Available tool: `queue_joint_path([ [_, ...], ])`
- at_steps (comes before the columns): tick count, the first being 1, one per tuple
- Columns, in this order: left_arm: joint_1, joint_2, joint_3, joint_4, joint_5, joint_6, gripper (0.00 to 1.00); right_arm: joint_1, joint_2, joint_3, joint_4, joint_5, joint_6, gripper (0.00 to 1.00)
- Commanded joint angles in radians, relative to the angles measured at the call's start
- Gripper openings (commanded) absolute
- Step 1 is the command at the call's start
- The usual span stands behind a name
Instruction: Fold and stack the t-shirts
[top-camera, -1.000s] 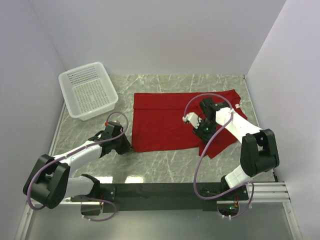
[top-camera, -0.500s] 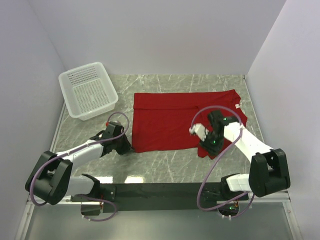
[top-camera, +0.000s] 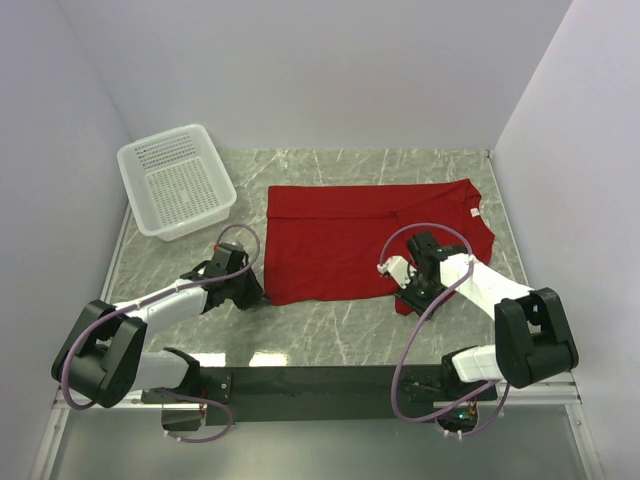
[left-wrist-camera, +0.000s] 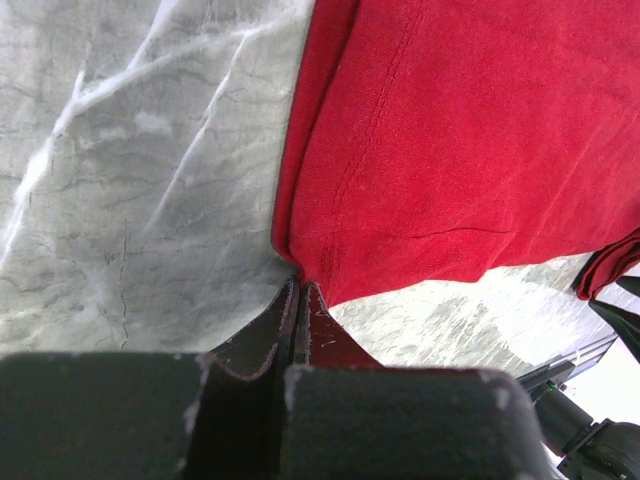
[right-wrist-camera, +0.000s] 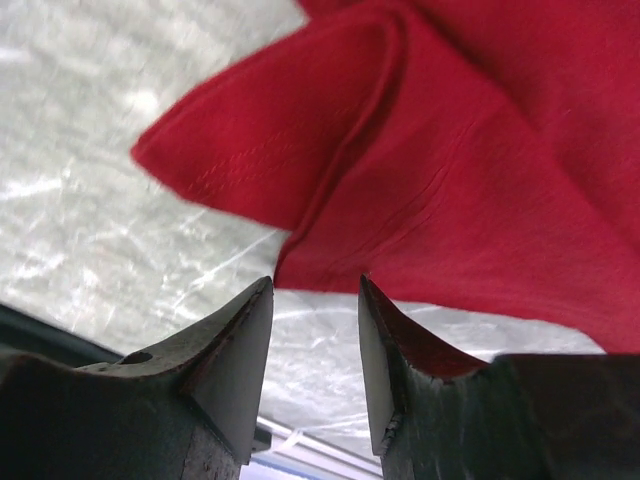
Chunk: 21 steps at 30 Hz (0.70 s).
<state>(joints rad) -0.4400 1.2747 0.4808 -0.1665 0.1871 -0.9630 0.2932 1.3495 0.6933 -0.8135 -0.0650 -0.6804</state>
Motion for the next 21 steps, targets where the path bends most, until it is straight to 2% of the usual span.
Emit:
queue_joint_path([
  [1, 0.001, -0.003, 0.007, 0.036, 0.018, 0.01, 0.01, 0.023, 0.008, -0.012, 0.065, 0.025, 0.048, 0.47],
  [7, 0.001, -0.001, 0.007, 0.038, 0.022, 0.01, 0.01, 0.057, 0.036, -0.029, 0.096, 0.019, 0.081, 0.47],
  [10, 0.001, -0.001, 0.007, 0.036, 0.022, 0.012, 0.01, 0.066, 0.046, -0.043, 0.103, 0.024, 0.09, 0.42],
  [13, 0.001, -0.001, 0.007, 0.035, 0.023, 0.014, 0.01, 0.067, 0.045, -0.054, 0.099, 0.033, 0.088, 0.33],
  [17, 0.001, -0.005, 0.01, 0.03, 0.02, 0.015, 0.01, 0.064, -0.015, -0.04, 0.041, 0.042, 0.065, 0.1],
  [21, 0.001, -0.011, 0.024, 0.022, 0.02, 0.033, 0.01, 0.028, -0.093, 0.033, -0.065, 0.011, -0.008, 0.03],
])
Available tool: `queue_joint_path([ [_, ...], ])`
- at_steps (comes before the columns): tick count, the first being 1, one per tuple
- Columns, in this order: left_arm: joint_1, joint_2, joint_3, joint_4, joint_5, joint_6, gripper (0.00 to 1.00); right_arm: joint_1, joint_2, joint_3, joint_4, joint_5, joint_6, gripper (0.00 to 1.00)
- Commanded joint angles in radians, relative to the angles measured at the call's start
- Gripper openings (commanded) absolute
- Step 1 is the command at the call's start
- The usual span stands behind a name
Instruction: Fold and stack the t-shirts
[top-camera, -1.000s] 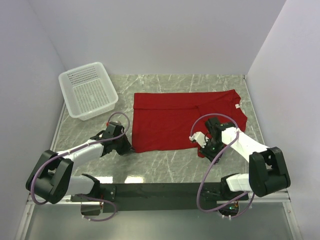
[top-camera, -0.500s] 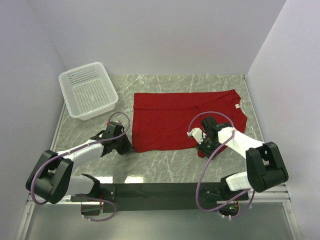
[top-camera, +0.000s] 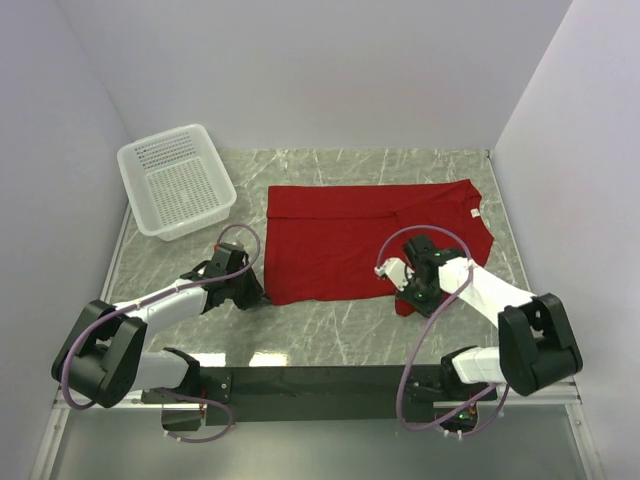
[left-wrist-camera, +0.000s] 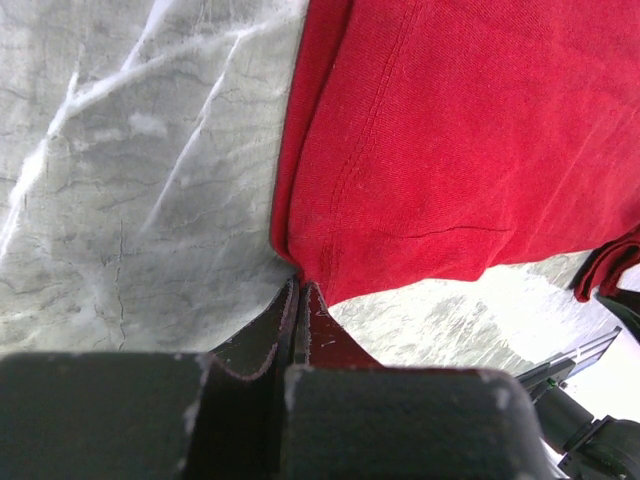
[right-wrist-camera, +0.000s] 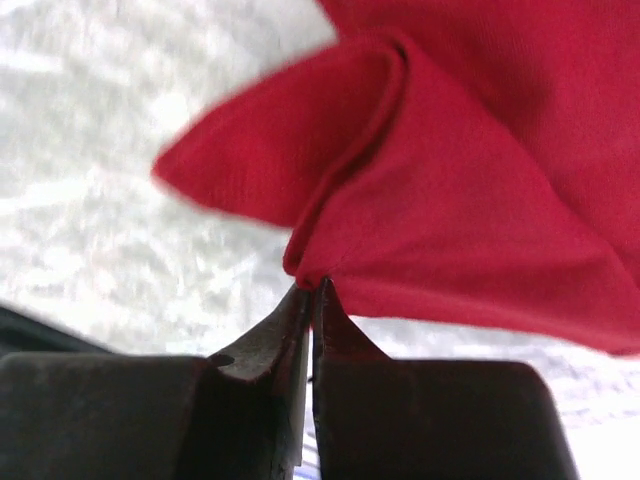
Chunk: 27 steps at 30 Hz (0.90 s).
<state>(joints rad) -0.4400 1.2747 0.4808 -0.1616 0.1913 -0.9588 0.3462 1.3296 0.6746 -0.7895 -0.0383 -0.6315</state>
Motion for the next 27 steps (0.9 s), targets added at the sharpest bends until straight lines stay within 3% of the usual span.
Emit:
queue_joint_path([
  [1, 0.001, -0.02, 0.027, 0.01, 0.019, 0.032, 0.01, -0.039, -0.088, 0.071, -0.117, -0.032, -0.077, 0.02],
  [6, 0.004, -0.049, 0.061, -0.041, 0.014, 0.066, 0.01, -0.194, -0.159, 0.2, -0.319, -0.164, -0.268, 0.0],
  [11, 0.006, -0.083, 0.085, -0.108, 0.025, 0.086, 0.01, -0.288, -0.253, 0.227, -0.425, -0.184, -0.416, 0.0],
  [14, 0.007, -0.092, 0.091, -0.137, 0.03, 0.092, 0.01, -0.341, -0.291, 0.223, -0.419, -0.164, -0.441, 0.0],
  [20, 0.006, -0.115, 0.097, -0.18, 0.028, 0.094, 0.01, -0.593, -0.325, 0.312, -0.438, -0.224, -0.562, 0.0],
  [27, 0.007, -0.121, 0.139, -0.214, 0.014, 0.094, 0.01, -0.73, -0.282, 0.373, -0.398, -0.288, -0.58, 0.0],
])
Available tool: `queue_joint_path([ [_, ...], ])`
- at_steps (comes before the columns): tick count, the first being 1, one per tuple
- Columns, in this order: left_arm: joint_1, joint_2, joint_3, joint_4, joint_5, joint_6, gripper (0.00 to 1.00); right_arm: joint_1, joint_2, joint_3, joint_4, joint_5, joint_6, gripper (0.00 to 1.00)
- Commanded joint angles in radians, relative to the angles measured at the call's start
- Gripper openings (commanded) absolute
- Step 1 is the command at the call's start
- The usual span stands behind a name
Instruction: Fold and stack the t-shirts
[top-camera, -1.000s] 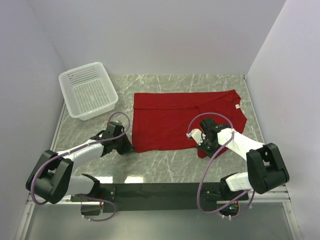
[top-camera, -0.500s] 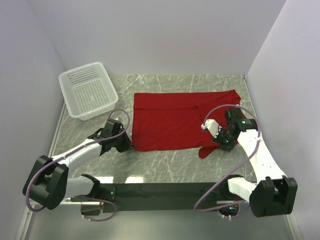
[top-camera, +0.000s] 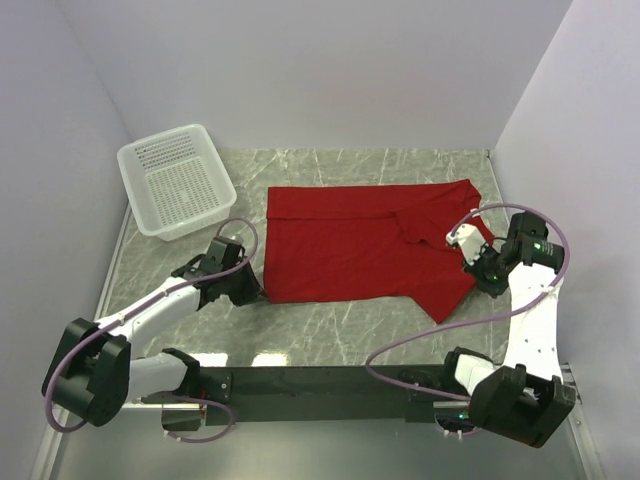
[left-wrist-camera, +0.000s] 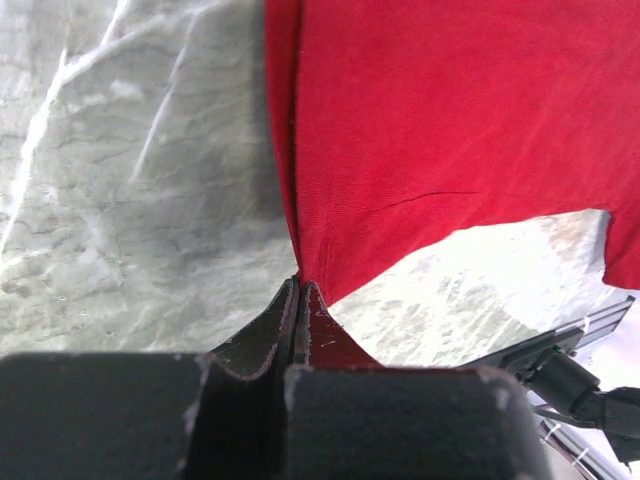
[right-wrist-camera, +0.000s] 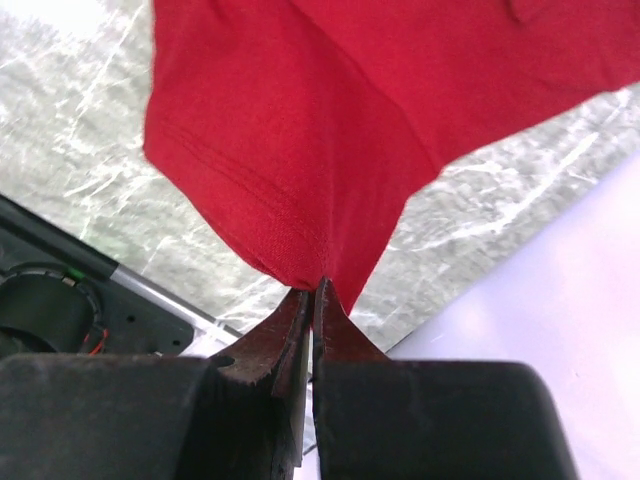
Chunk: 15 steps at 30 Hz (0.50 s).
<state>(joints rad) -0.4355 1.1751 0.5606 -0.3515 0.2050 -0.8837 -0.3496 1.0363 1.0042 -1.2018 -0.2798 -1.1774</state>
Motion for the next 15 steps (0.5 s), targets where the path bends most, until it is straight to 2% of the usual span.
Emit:
queue_joint_path([
  [1, 0.003, -0.025, 0.065, -0.03, -0.003, 0.019, 0.01, -0.043, 0.013, 0.048, 0.027, -0.053, -0.03, 0.0],
  [15, 0.017, -0.049, 0.154, -0.075, 0.005, 0.023, 0.01, -0.066, 0.103, 0.134, 0.074, -0.173, 0.035, 0.0],
])
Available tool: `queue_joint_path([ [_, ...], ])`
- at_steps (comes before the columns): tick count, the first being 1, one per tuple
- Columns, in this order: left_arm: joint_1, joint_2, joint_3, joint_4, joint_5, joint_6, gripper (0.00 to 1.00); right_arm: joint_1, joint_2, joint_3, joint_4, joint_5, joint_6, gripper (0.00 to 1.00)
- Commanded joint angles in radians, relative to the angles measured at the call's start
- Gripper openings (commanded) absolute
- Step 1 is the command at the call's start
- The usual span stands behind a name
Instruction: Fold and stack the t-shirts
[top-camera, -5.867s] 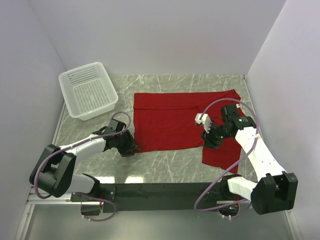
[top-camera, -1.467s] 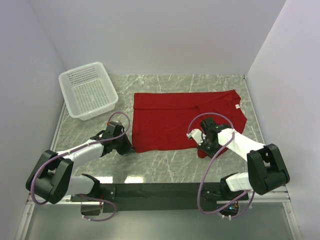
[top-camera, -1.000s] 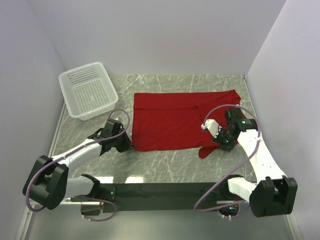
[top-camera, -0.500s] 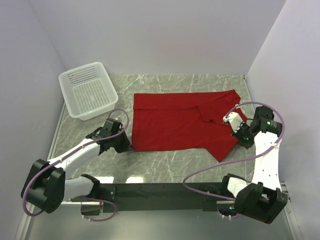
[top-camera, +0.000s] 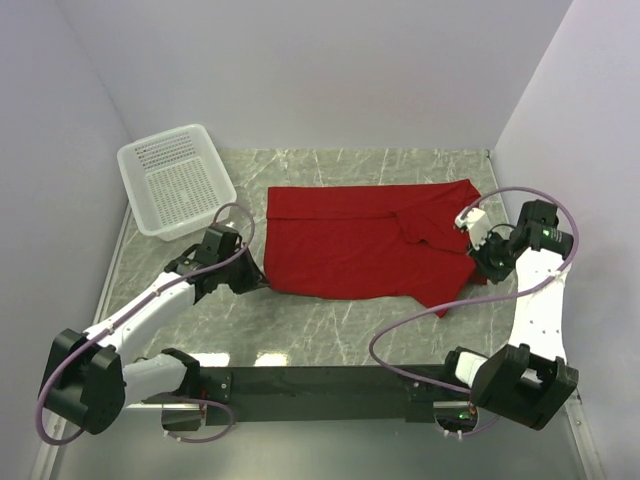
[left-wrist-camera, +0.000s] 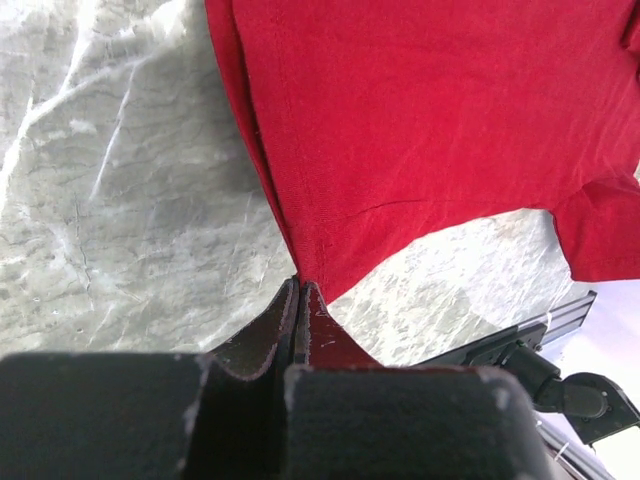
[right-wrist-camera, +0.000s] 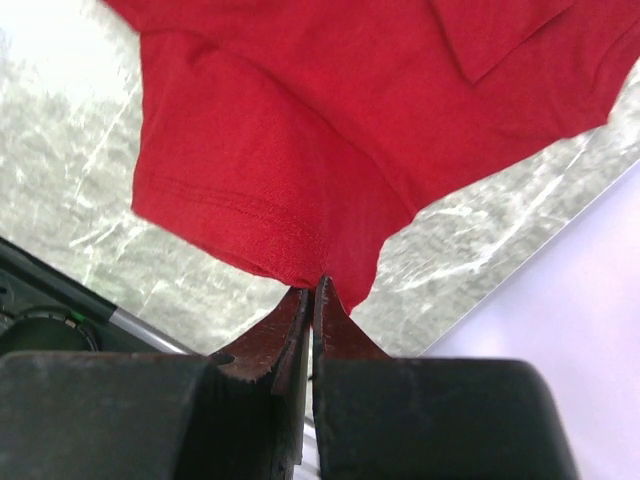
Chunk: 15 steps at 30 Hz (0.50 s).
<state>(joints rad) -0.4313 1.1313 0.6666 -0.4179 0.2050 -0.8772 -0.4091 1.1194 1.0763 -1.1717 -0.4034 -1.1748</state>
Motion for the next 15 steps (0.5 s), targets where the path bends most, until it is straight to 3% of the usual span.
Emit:
queue_joint_path([
  [1, 0.019, 0.004, 0.062, -0.006, 0.007, 0.018, 0.01, -0.007, 0.042, 0.079, 0.058, -0.055, 0.052, 0.0],
  [15, 0.135, 0.246, 0.234, 0.059, 0.036, 0.084, 0.01, -0.005, 0.341, 0.279, 0.139, -0.1, 0.182, 0.0],
])
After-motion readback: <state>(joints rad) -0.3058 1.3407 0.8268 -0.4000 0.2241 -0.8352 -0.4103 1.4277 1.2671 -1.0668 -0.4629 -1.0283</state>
